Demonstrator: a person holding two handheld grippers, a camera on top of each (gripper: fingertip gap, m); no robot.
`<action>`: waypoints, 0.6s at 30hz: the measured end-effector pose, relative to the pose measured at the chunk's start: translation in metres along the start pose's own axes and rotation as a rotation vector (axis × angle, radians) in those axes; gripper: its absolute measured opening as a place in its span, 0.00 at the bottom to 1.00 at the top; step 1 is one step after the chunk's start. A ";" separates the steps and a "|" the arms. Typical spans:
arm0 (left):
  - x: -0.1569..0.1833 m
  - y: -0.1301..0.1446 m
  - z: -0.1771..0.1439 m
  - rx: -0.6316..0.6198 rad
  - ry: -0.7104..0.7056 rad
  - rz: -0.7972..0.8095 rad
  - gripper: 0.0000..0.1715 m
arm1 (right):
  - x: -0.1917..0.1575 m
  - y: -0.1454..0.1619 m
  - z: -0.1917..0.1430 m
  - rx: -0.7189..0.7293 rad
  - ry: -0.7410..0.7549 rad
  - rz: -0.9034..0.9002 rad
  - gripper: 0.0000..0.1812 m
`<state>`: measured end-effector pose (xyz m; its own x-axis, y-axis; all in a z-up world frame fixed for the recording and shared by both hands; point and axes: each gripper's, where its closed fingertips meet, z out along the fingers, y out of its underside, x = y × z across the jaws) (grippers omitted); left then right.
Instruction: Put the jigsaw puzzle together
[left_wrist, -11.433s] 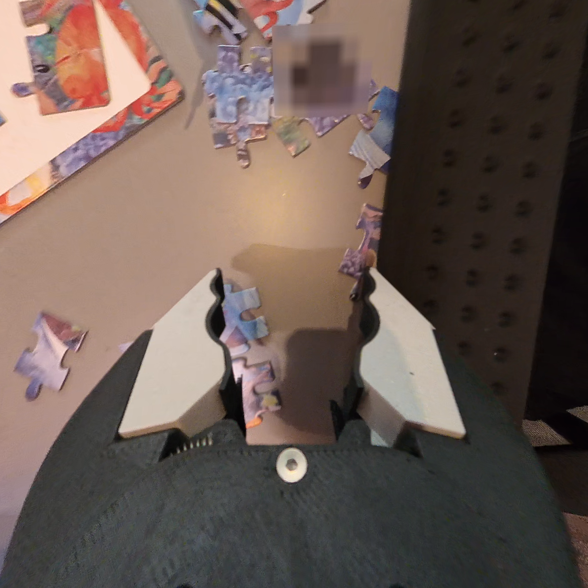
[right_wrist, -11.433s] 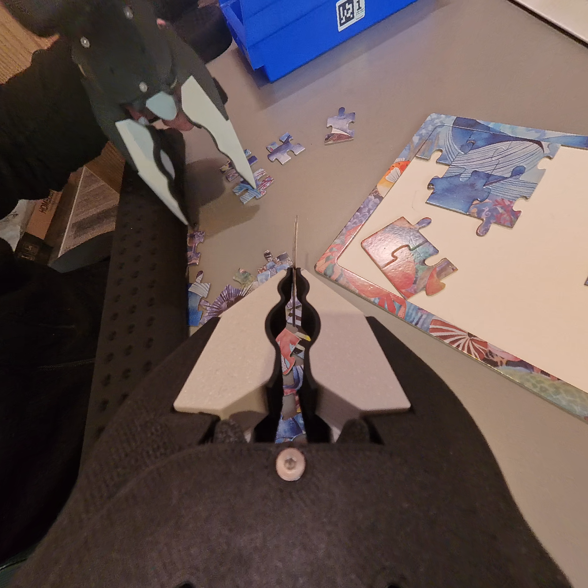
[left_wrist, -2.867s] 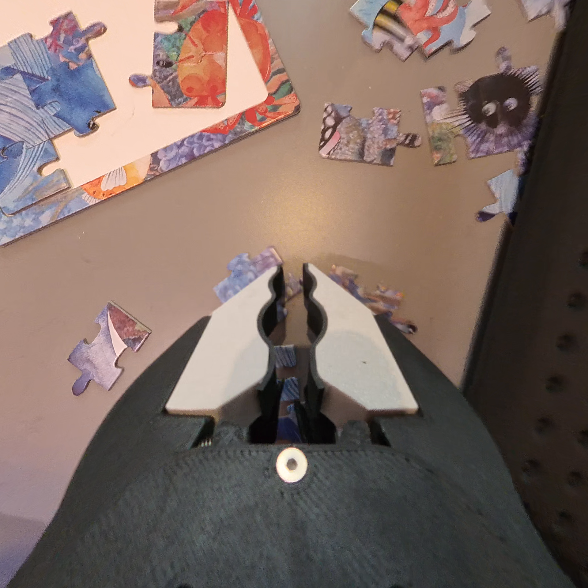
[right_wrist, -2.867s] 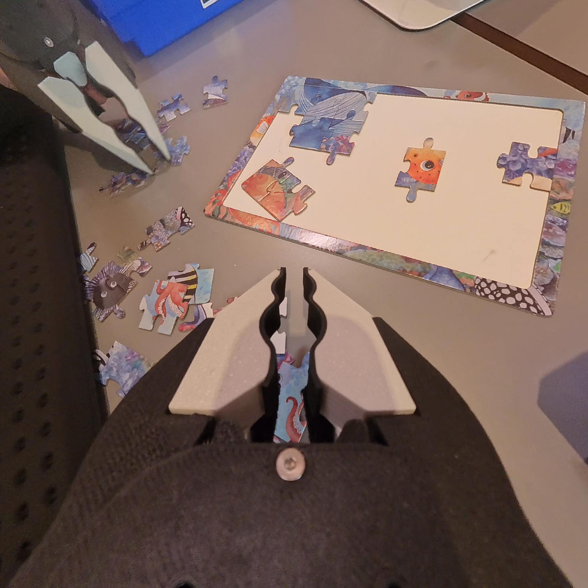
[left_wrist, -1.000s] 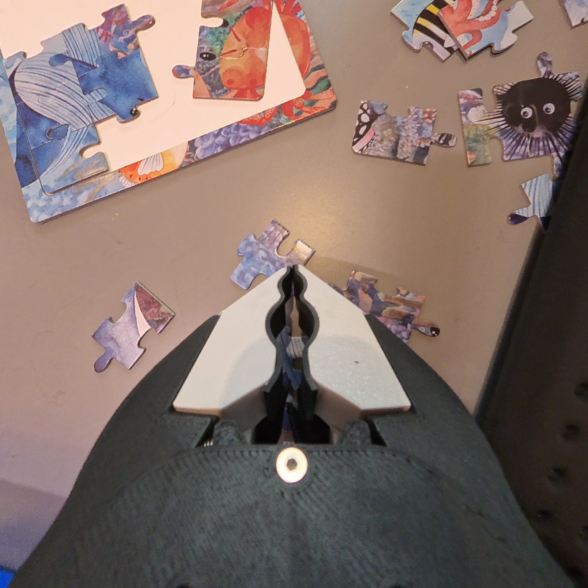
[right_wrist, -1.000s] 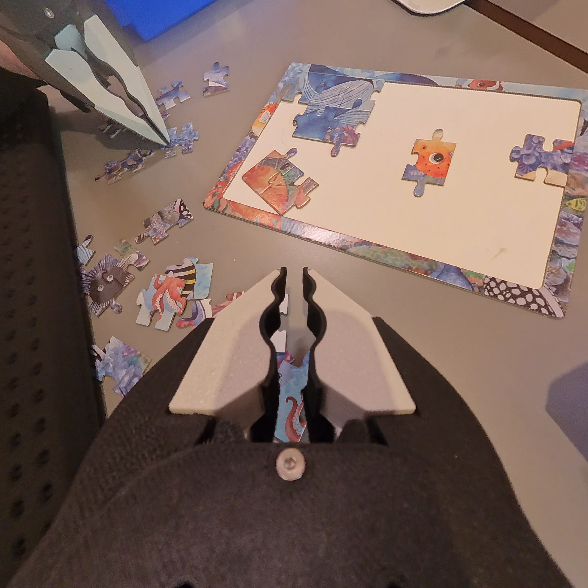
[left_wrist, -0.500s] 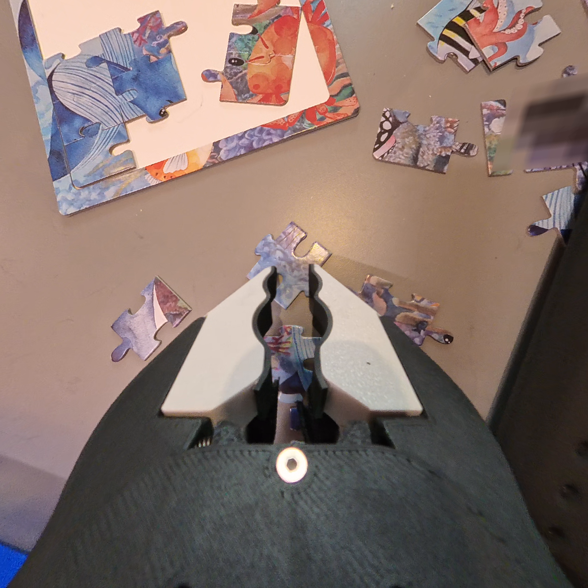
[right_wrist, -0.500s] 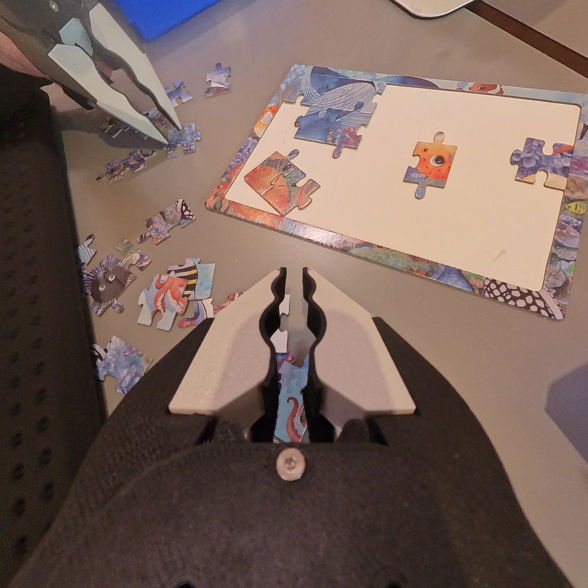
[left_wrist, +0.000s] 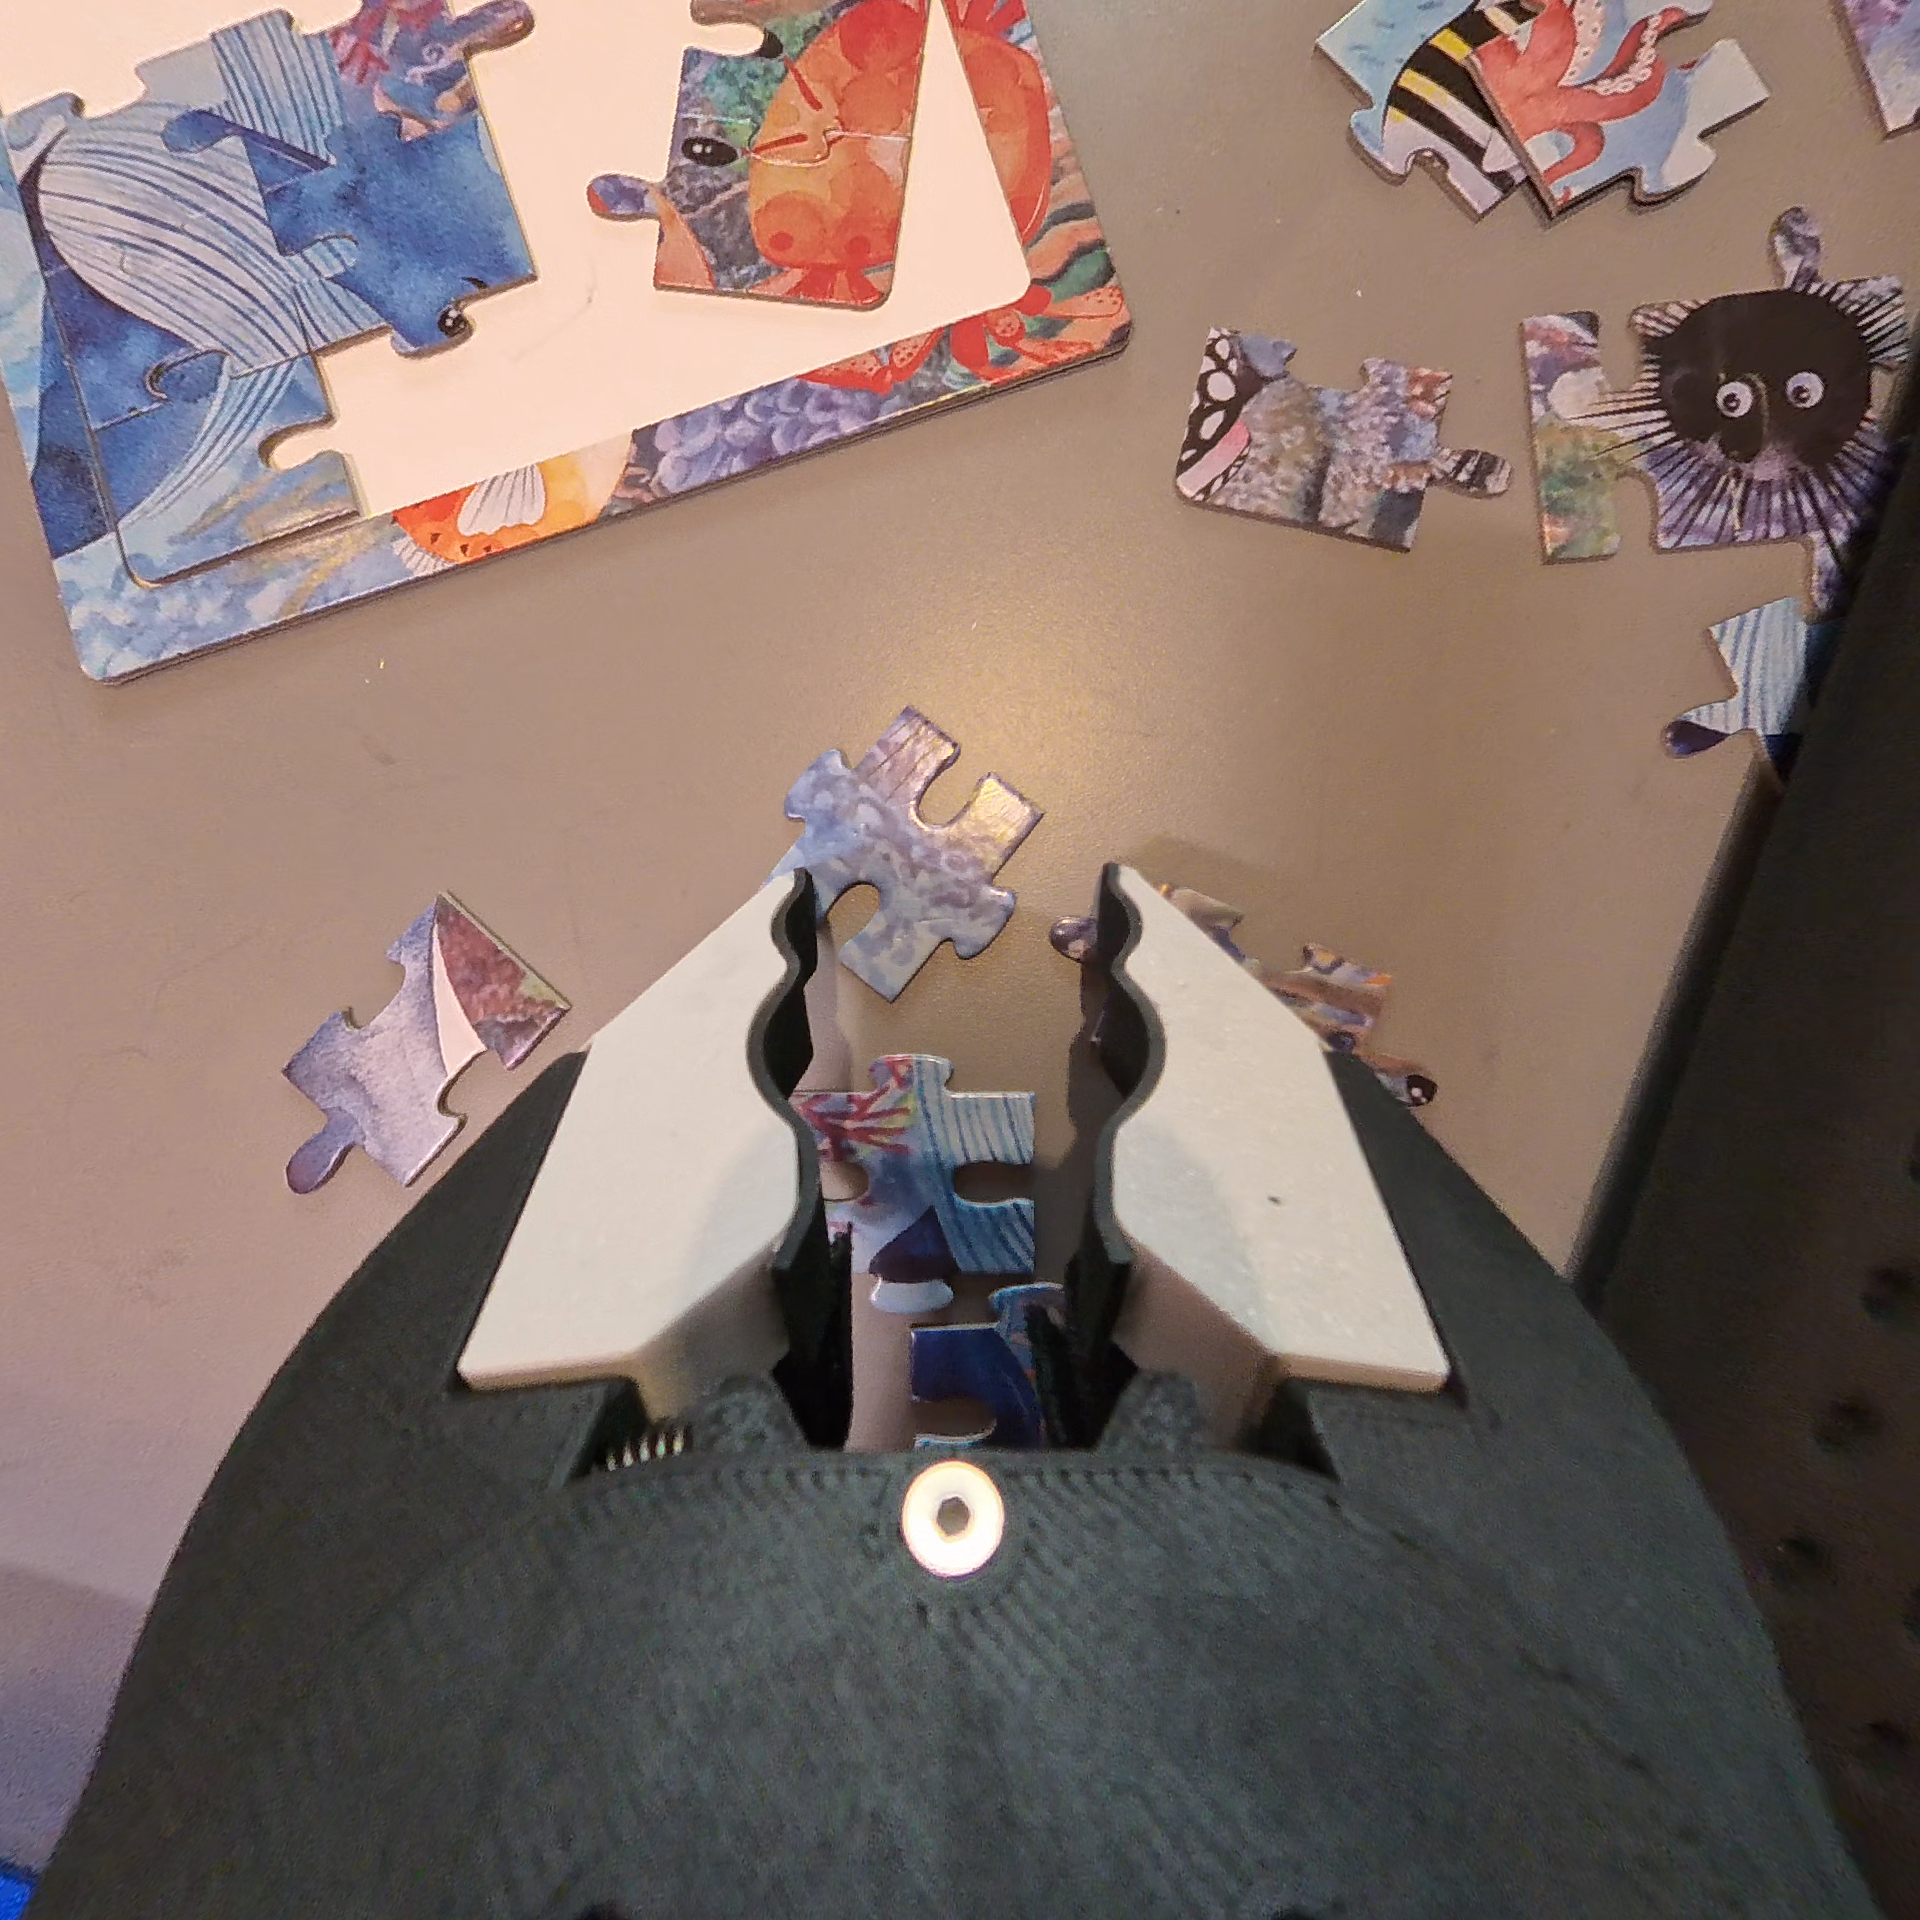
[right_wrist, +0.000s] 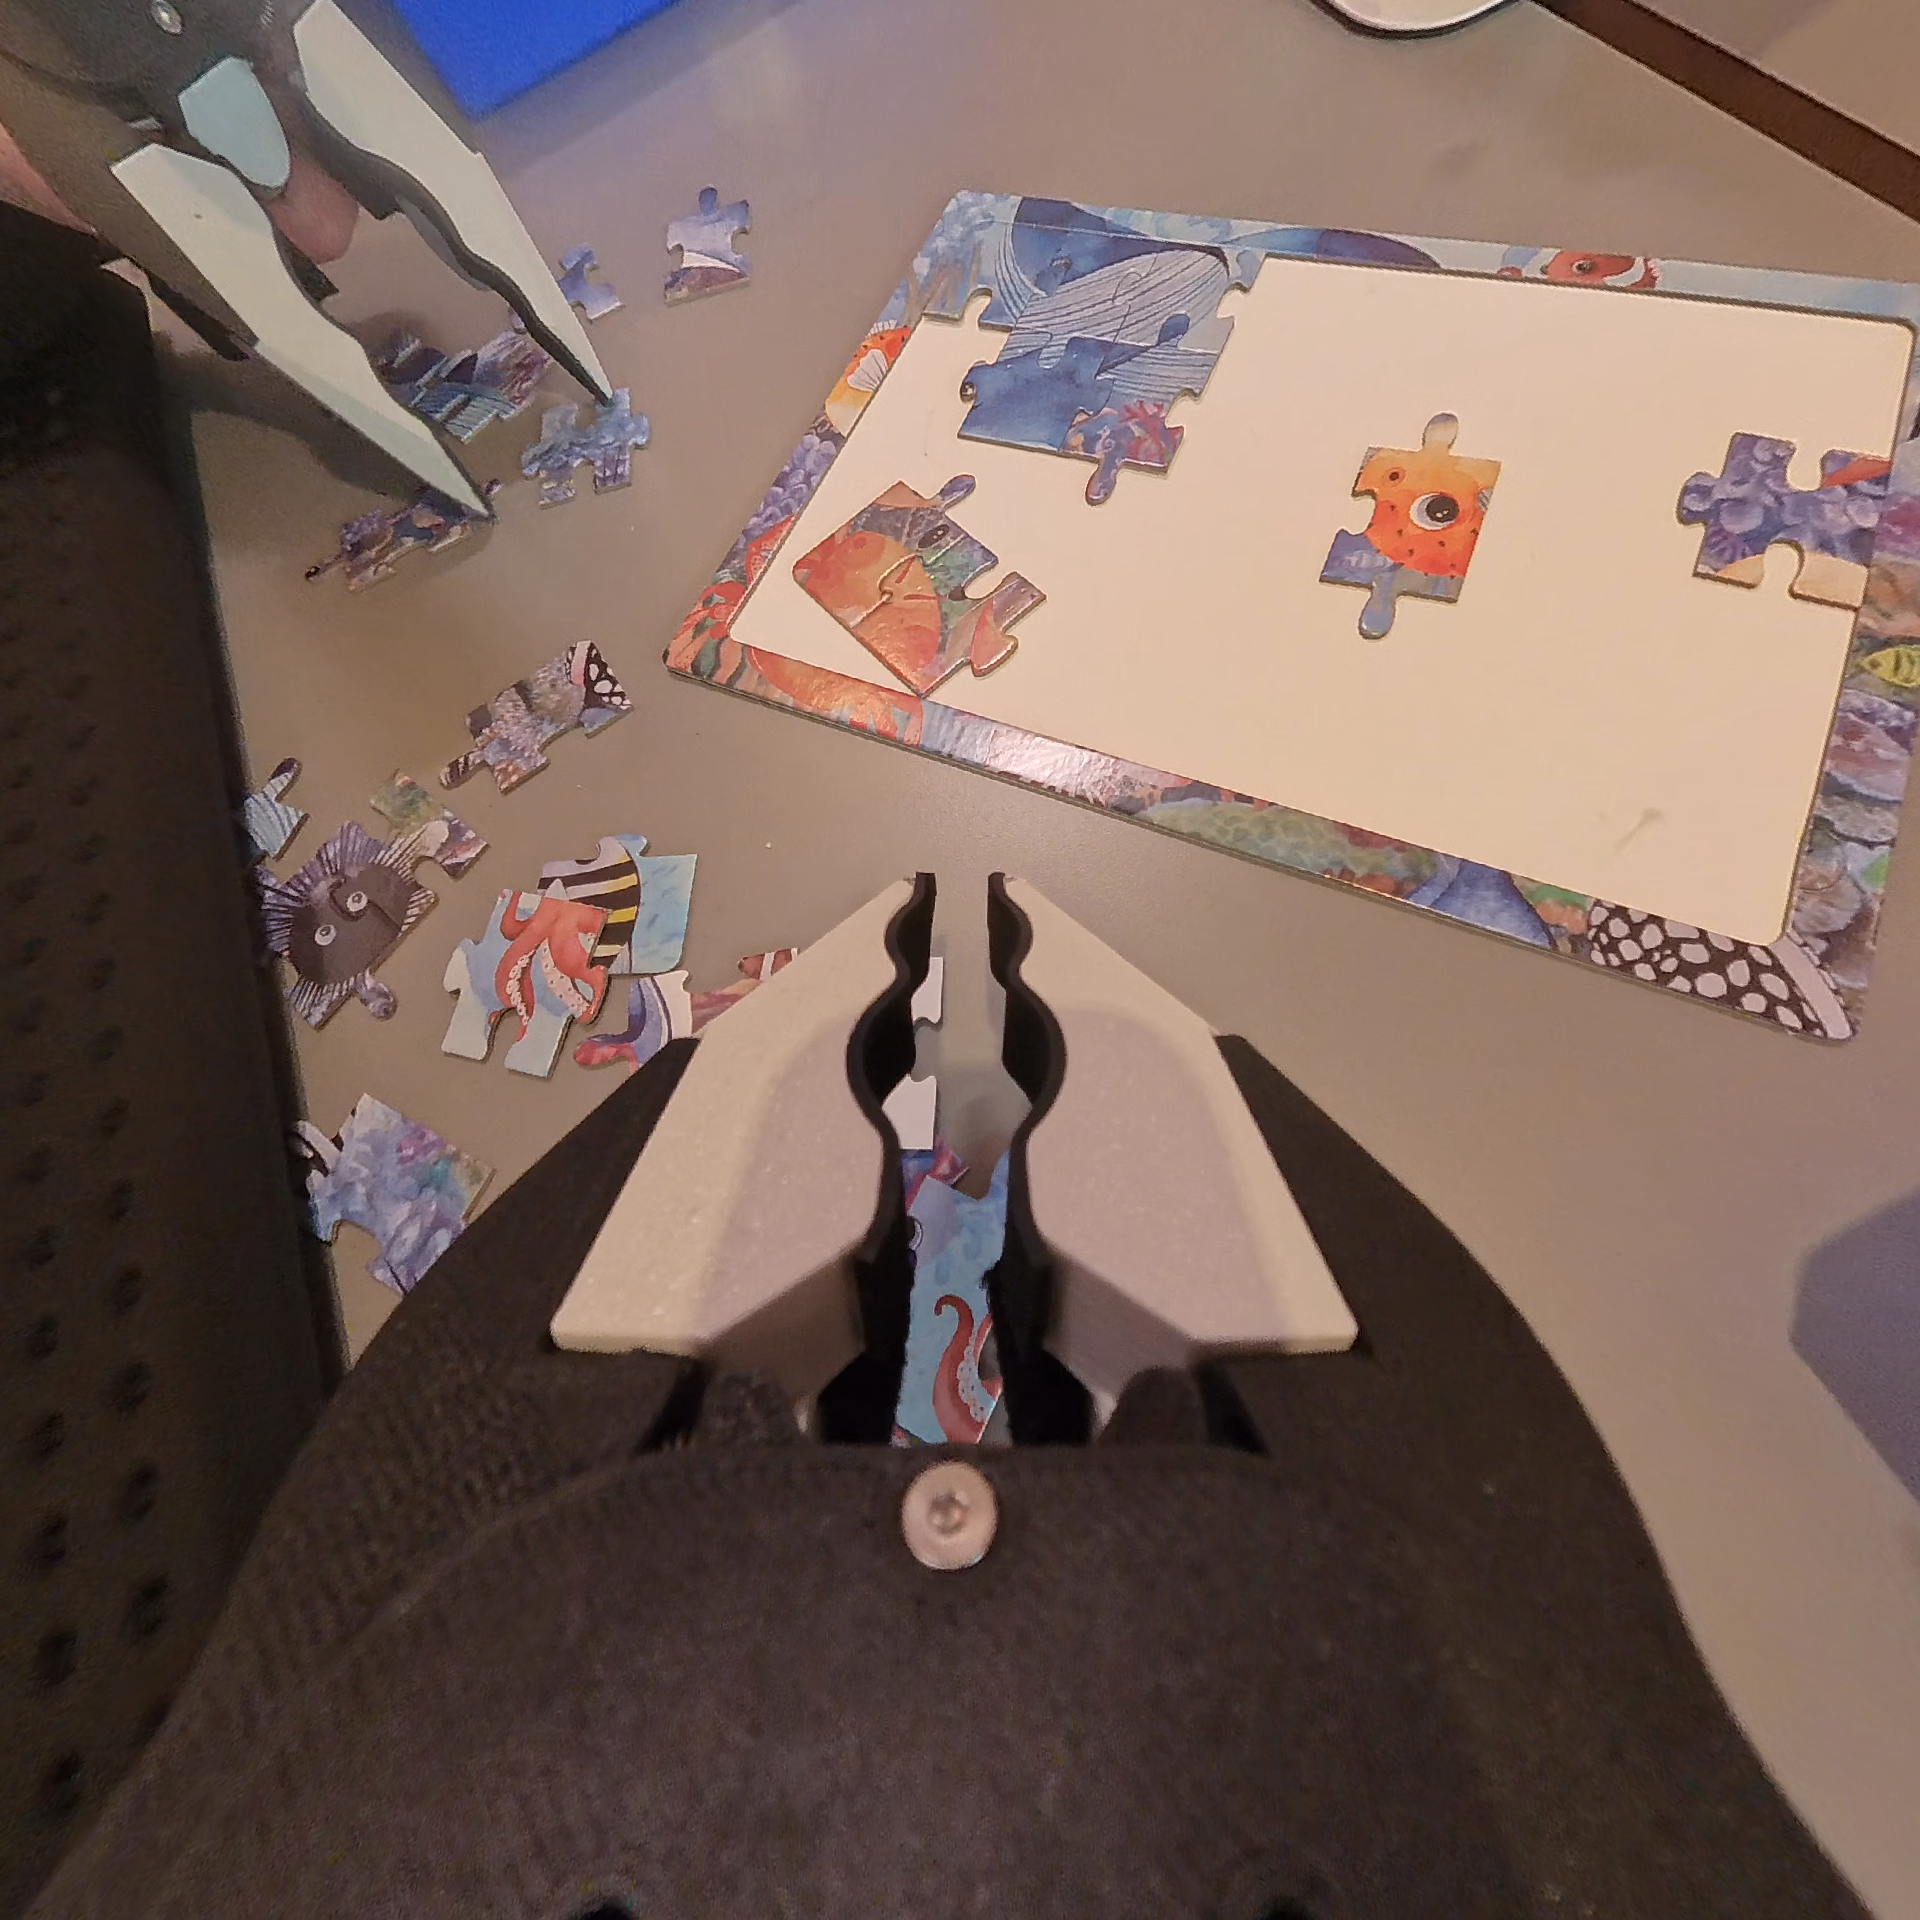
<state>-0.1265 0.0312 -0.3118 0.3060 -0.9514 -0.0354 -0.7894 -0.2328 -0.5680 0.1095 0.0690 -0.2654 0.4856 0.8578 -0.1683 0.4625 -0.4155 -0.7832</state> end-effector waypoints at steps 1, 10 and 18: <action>0.000 0.000 0.000 0.000 -0.002 0.000 0.31 | 0.000 0.000 0.000 0.000 0.000 0.000 0.05; -0.005 0.000 0.000 0.005 -0.028 0.001 0.21 | 0.002 0.002 -0.001 -0.002 0.006 0.001 0.04; -0.004 -0.003 0.002 0.014 -0.020 0.008 0.11 | 0.003 0.001 -0.004 0.007 0.012 -0.002 0.04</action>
<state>-0.1244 0.0357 -0.3115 0.3103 -0.9489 -0.0567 -0.7848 -0.2220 -0.5787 0.1142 0.0704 -0.2643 0.4935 0.8550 -0.1595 0.4586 -0.4116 -0.7876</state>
